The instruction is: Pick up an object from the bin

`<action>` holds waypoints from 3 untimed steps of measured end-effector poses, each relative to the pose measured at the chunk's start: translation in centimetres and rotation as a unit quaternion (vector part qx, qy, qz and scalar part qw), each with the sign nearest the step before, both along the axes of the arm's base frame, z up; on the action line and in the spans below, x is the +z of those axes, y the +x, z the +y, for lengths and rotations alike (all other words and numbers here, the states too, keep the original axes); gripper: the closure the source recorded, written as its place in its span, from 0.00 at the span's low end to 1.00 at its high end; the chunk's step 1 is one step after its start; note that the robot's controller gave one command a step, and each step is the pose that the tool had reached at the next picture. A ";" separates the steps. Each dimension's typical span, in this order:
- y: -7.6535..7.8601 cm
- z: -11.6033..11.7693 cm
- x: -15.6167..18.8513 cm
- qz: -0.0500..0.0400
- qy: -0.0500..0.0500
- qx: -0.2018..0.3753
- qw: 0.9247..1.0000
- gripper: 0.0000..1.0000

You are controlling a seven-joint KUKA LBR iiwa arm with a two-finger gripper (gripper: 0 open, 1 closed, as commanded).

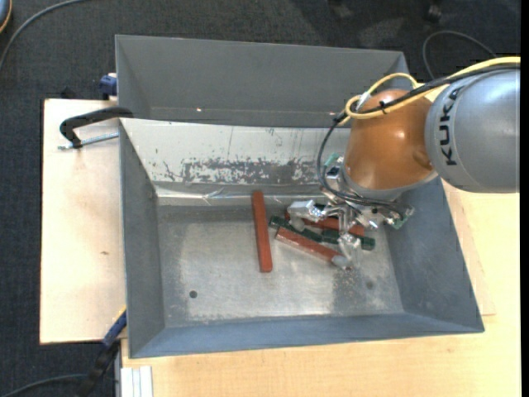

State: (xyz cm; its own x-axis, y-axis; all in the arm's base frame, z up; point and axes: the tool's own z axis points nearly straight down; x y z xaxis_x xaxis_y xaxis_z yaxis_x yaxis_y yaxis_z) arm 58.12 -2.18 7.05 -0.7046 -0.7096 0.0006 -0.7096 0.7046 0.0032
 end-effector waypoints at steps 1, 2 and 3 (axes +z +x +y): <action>2.1 -6.3 0.2 -0.005 0.000 -0.062 0.998 0.00; 2.2 -6.0 0.5 -0.006 0.001 -0.060 0.998 1.00; 1.9 -6.2 0.1 -0.001 -0.001 -0.060 0.998 0.00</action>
Offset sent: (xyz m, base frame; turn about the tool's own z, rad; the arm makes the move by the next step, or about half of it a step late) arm 0.0186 -0.0622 -0.0005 0.1184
